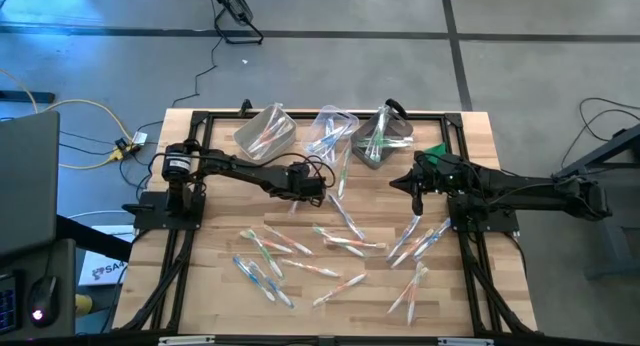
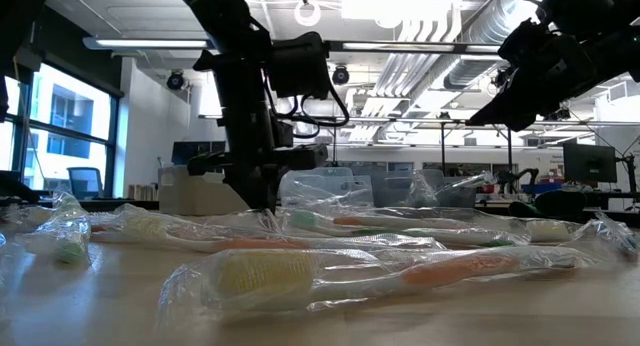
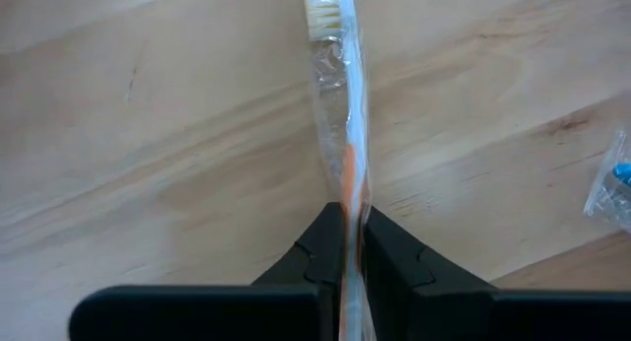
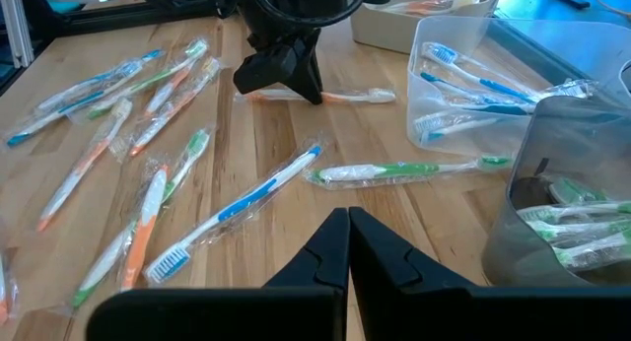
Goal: Pick & Place Toothbrushes
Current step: Put the orange toothbrush into the white bin
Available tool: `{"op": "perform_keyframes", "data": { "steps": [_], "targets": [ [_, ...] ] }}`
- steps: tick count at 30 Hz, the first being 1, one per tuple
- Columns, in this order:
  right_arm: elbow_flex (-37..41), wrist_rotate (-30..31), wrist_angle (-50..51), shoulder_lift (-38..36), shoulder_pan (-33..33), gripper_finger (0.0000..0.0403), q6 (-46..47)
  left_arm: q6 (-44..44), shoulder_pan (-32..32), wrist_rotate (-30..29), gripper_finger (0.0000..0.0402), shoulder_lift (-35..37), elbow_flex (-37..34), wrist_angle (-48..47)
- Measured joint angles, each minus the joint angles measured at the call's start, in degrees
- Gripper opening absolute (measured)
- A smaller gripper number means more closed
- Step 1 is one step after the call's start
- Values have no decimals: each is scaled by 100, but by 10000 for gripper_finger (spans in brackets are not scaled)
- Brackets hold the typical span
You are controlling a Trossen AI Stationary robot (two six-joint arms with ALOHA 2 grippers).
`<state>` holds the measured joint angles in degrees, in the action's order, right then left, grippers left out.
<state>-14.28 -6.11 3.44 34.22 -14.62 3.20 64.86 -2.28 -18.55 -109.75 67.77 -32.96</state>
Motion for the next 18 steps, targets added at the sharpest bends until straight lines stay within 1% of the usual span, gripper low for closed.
{"op": "perform_keyframes", "data": {
  "steps": [2, 18],
  "targets": [
    [0, -1, 0, 0, -1, 2, 0, -136, 2, 2, 21, 0, 0, 1],
    [0, 20, -2, 2, -1, 2, 10, -362, 2, 8, 22, -15, 119, -86]
  ]
}}
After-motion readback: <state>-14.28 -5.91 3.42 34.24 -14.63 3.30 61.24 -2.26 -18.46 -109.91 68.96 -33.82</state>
